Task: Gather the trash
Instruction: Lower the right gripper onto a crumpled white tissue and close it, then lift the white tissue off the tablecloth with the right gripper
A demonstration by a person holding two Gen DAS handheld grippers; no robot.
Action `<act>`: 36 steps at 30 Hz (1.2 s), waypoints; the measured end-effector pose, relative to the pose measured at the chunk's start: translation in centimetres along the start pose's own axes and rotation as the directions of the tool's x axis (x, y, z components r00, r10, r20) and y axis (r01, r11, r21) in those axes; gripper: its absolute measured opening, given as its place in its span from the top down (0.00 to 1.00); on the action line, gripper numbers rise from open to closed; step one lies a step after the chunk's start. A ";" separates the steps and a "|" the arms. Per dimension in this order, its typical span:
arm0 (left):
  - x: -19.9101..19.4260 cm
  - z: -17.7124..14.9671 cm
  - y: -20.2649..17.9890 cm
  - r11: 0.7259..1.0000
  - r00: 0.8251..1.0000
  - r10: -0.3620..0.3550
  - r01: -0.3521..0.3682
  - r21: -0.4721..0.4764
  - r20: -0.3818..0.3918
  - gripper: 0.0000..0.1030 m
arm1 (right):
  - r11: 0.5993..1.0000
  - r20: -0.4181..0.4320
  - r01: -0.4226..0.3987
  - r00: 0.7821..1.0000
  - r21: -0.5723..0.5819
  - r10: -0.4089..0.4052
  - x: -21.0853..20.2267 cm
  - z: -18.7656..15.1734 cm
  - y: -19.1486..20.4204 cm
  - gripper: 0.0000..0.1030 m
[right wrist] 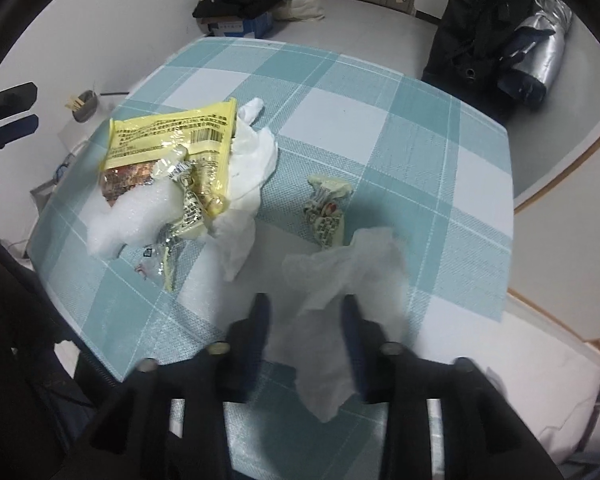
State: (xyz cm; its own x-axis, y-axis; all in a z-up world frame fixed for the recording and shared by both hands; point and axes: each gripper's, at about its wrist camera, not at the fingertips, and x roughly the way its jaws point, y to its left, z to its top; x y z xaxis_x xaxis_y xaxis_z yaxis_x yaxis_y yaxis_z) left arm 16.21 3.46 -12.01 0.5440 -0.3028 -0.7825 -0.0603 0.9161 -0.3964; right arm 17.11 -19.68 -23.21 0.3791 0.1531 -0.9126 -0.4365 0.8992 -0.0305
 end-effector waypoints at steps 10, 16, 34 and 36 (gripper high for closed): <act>0.2 0.1 -0.2 1.000 1.000 -0.005 0.005 -0.007 -0.004 0.19 | 0.999 0.016 -0.031 0.999 0.019 0.031 -1.0 -1.3 -0.2 0.35; 0.4 0.0 -0.2 1.000 1.000 -0.004 0.004 -0.001 -0.012 0.19 | 0.990 0.013 -0.122 0.993 0.070 0.121 -3.1 -1.8 -2.1 0.32; 0.9 0.0 -0.8 1.000 1.000 0.014 -0.014 0.015 -0.021 0.19 | 0.968 0.040 -0.141 0.990 0.206 0.136 -1.8 0.0 -6.9 0.32; 1.0 -0.1 -0.9 1.000 1.000 0.020 -0.019 0.021 -0.024 0.19 | 0.971 0.053 -0.143 0.989 0.193 0.136 -1.4 0.5 -6.3 0.32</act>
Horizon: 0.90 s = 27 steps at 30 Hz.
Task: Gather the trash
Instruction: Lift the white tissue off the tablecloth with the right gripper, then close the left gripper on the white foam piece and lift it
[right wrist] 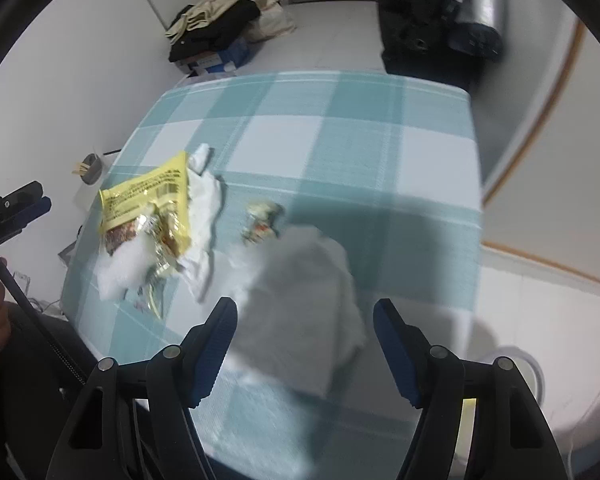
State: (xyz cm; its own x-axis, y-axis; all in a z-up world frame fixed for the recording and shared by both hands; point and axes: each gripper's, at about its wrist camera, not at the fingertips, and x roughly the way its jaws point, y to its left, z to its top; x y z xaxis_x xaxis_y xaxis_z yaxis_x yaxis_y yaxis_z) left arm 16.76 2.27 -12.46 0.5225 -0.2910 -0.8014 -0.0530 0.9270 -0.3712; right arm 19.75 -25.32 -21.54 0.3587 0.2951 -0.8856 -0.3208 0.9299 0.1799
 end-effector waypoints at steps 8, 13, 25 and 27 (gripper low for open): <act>0.4 -0.4 -1.0 0.997 1.000 0.028 -0.028 0.071 0.001 0.19 | 0.989 -0.018 0.115 0.993 -0.092 -0.117 3.2 -0.3 3.3 0.34; 0.9 -1.0 -1.8 0.991 1.000 0.001 0.002 0.136 -0.022 0.19 | 0.978 0.009 0.161 0.987 -0.130 -0.161 2.9 -0.8 3.4 0.66; 4.2 -3.9 -5.5 0.946 0.986 0.021 0.035 0.322 -0.167 0.19 | 0.996 0.056 0.086 0.995 -0.021 -0.085 0.7 -0.6 0.9 0.97; 4.6 -4.2 -5.9 0.940 0.984 0.041 0.022 0.342 -0.175 0.19 | 0.997 0.080 0.074 0.994 -0.011 -0.073 -0.2 -0.7 0.8 0.97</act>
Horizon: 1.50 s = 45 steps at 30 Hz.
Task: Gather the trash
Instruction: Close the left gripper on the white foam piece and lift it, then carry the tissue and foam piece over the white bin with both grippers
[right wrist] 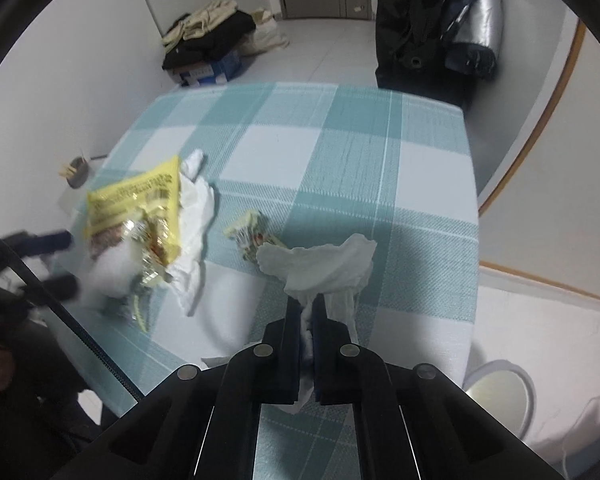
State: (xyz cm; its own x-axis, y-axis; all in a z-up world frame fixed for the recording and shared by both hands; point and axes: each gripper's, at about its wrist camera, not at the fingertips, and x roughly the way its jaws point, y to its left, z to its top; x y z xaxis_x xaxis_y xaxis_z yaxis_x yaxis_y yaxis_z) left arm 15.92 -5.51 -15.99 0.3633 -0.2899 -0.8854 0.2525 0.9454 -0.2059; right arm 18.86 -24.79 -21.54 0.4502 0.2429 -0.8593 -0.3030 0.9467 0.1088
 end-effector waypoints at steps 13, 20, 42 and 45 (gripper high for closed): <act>1.8 0.0 -1.3 0.999 0.999 0.026 -0.024 0.046 -0.043 0.48 | 0.995 0.096 -0.036 0.995 0.090 0.027 -2.9 0.3 -2.1 0.97; 1.7 -0.3 -1.3 0.999 0.999 0.016 -0.014 0.042 -0.049 0.66 | 0.995 0.114 -0.046 0.993 0.087 0.036 -3.6 -0.1 -2.0 0.97; -7.7 -1.4 0.3 0.997 0.985 -0.055 0.064 -0.048 0.164 0.67 | 0.993 0.285 -0.083 0.957 0.081 0.056 -13.7 -2.5 1.1 0.97; -9.4 -1.1 -0.7 0.997 0.975 -0.060 0.071 -0.043 0.213 0.67 | 0.995 0.319 -0.071 0.947 0.068 0.045 -15.9 -2.8 1.7 0.97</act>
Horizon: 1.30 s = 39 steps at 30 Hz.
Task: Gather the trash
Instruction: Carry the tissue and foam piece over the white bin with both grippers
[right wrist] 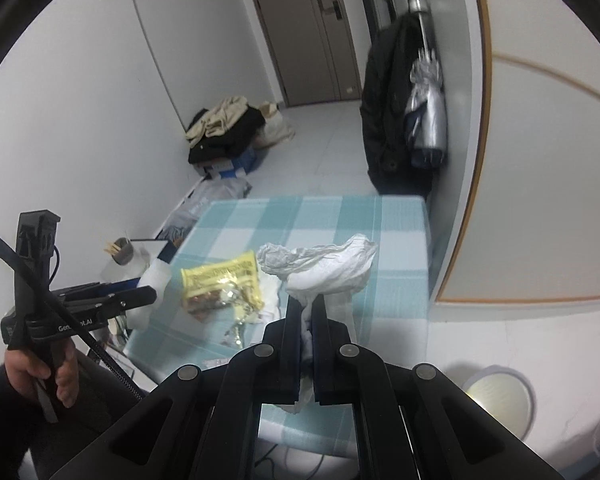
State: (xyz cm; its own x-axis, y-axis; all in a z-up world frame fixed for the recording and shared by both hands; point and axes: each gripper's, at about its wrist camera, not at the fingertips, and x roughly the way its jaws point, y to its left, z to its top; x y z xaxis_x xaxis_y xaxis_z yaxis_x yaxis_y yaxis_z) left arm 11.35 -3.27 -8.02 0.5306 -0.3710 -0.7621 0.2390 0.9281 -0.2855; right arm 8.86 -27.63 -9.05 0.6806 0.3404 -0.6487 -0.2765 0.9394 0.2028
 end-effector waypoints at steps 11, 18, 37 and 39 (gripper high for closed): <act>-4.7 1.9 -4.6 0.998 0.985 -0.049 0.044 0.034 0.167 0.67 | 1.000 0.140 0.025 0.990 -0.012 -0.023 -8.1 0.5 0.3 0.97; -6.4 3.3 -9.4 0.988 0.968 -0.122 0.098 0.115 0.220 0.67 | 0.998 0.220 0.061 0.973 0.025 -0.065 -13.4 -0.1 -2.4 0.97; 1.8 5.2 -26.0 0.888 0.923 -0.385 0.373 0.270 -0.009 0.67 | 0.924 0.166 0.232 0.942 0.304 -0.291 -18.8 -6.3 -18.3 0.97; 3.9 5.1 -27.1 0.877 0.914 -0.401 0.404 0.259 -0.065 0.67 | 0.908 0.130 0.239 0.945 0.344 -0.299 -17.7 -7.3 -20.2 0.97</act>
State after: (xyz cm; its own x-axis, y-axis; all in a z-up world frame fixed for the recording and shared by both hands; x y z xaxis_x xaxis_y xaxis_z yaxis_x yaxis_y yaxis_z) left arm 11.09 -30.00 -0.30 0.3364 -0.7093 -0.6195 0.6347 0.6567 -0.4073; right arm -2.57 -52.97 -6.99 0.8145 0.0467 -0.5782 0.1451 0.9487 0.2810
